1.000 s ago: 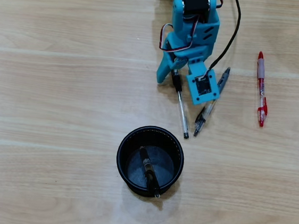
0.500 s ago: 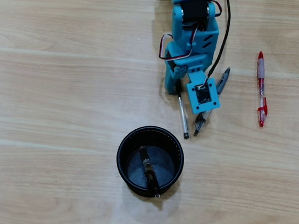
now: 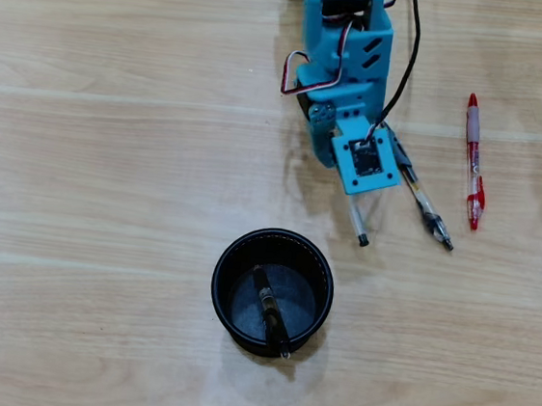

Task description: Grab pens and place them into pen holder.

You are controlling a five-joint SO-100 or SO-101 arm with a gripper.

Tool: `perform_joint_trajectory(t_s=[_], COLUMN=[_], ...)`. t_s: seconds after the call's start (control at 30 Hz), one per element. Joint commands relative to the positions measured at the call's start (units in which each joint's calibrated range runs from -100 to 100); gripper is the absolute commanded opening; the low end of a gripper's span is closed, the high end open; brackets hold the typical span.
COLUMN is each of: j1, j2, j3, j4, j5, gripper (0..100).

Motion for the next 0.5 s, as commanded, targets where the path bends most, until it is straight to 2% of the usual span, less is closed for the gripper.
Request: perform_joint_trajectory(t_s=[0.0,0.1,0.17,0.23,0.27,0.33,0.4,0.47], j1=[-0.3,0.4,1.7,3.1,4.6,5.5,6.2,6.7], j2=[-7.4,-6.0,-3.4,0.6,5.9,11.7,16.6,21.0], j3=[-10.6,-21.1,-26.0,-28.9,-30.4,-30.8,-30.4,-30.3], j4=[-1.3,-5.0,-12.3,-22.3,-34.7,-47.1,-55.8,-59.9], j5=[-0.3,0.2,0.2,-0.3,-0.3,-0.4,-2.7,-6.3], gripper=[2,2,2,2,2,2,2,2])
